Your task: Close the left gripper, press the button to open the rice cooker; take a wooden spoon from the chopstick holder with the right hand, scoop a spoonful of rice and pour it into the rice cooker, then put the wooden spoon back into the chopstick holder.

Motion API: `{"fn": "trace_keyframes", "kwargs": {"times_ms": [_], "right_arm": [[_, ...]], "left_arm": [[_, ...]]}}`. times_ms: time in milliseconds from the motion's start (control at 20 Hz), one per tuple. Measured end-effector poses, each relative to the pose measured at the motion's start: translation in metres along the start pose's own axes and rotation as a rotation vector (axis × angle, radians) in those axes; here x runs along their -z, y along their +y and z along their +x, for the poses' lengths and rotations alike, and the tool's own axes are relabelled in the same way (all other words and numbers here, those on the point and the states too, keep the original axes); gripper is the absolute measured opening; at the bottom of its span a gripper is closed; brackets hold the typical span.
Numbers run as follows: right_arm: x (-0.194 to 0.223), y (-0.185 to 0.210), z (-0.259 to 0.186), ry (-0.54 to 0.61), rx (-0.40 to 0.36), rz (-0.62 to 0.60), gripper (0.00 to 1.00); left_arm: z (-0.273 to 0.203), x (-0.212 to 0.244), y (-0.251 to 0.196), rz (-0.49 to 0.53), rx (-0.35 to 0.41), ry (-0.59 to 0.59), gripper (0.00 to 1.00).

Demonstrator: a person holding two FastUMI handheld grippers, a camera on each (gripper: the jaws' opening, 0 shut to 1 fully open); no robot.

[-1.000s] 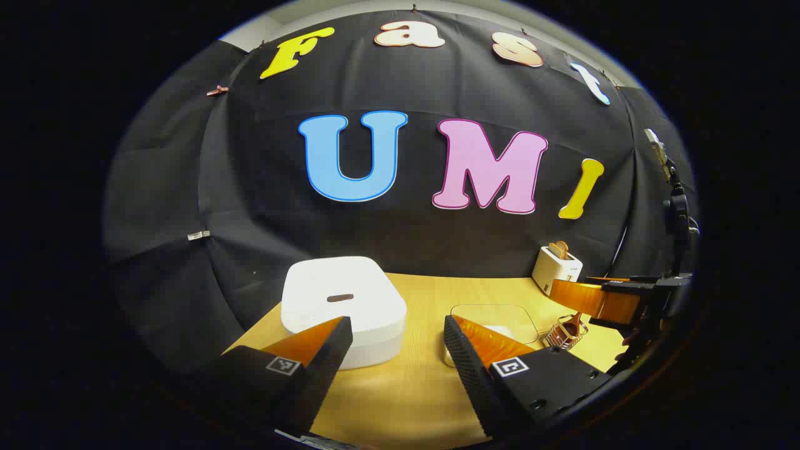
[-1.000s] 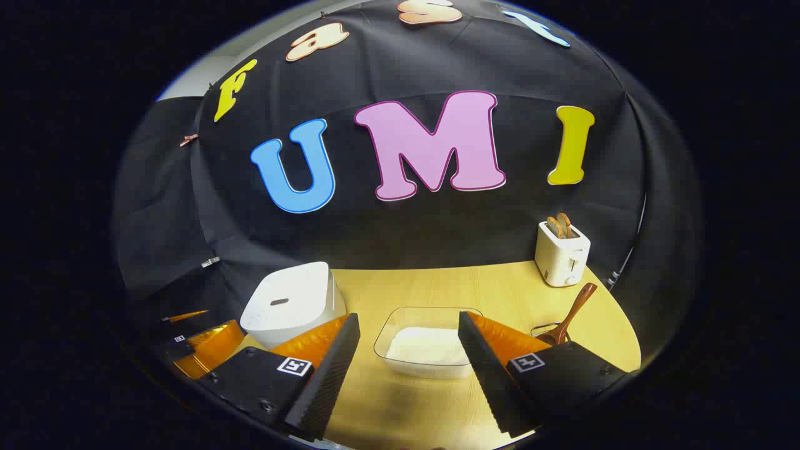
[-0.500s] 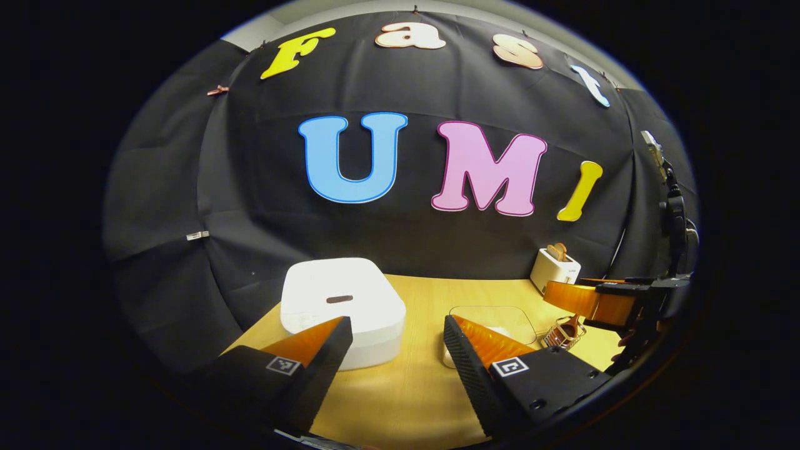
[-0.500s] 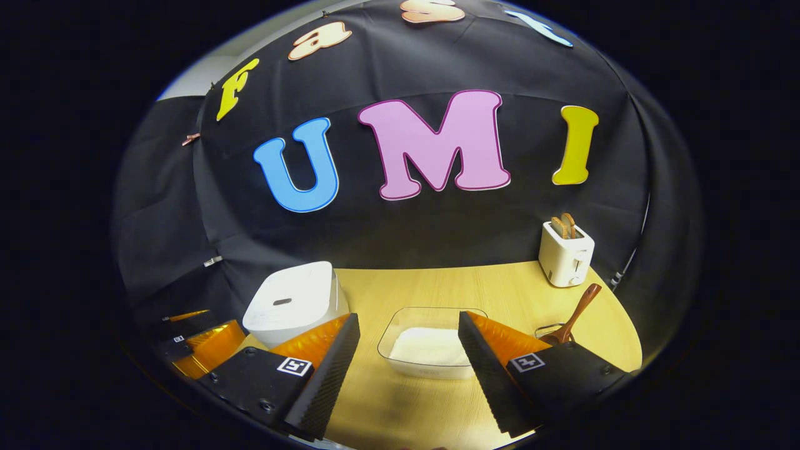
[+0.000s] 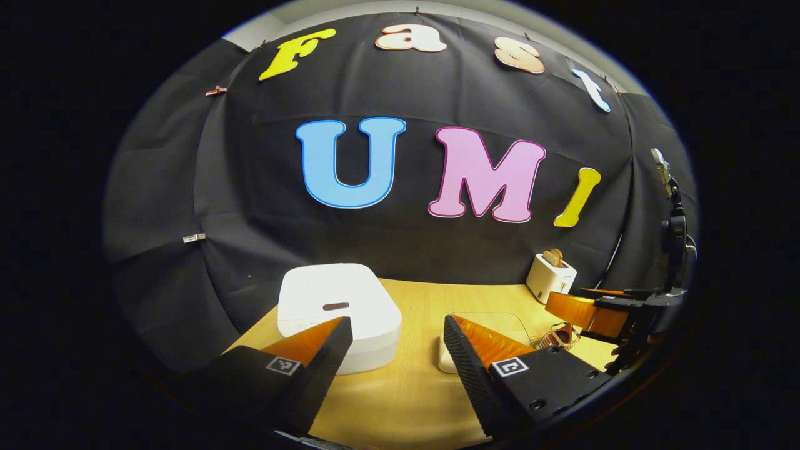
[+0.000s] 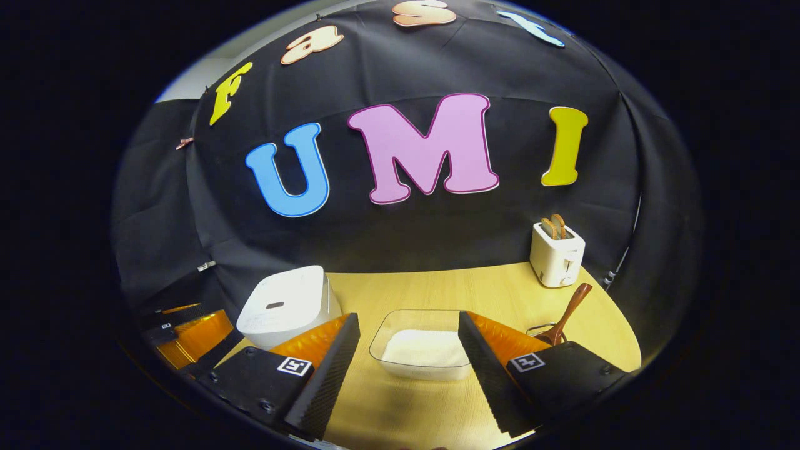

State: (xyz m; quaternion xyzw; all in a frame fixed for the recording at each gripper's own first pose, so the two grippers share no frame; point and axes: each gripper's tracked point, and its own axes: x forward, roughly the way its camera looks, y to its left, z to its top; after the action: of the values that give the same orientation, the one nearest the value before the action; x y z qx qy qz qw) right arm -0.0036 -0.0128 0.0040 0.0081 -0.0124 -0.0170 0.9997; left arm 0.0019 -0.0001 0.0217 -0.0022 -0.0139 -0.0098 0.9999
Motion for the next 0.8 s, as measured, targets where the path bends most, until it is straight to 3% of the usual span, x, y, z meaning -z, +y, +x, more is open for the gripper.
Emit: {"fn": "trace_keyframes", "kwargs": {"times_ms": [450,550,750,800], "right_arm": [[-0.032,-0.027,-0.007,-0.113,0.072,-0.003,0.98],[-0.032,-0.035,-0.009,-0.119,0.092,-0.004,0.99],[-0.034,-0.054,-0.013,-0.125,0.144,-0.003,0.98],[-0.033,-0.06,-0.015,-0.126,0.161,-0.002,0.98]], "left_arm": [[0.026,-0.012,0.016,0.043,-0.021,-0.024,0.91],[0.038,-0.015,0.019,0.061,-0.014,-0.028,0.85],[0.073,-0.016,0.029,0.067,-0.012,-0.004,0.58],[0.083,-0.015,0.037,0.054,-0.019,0.011,0.47]]}}
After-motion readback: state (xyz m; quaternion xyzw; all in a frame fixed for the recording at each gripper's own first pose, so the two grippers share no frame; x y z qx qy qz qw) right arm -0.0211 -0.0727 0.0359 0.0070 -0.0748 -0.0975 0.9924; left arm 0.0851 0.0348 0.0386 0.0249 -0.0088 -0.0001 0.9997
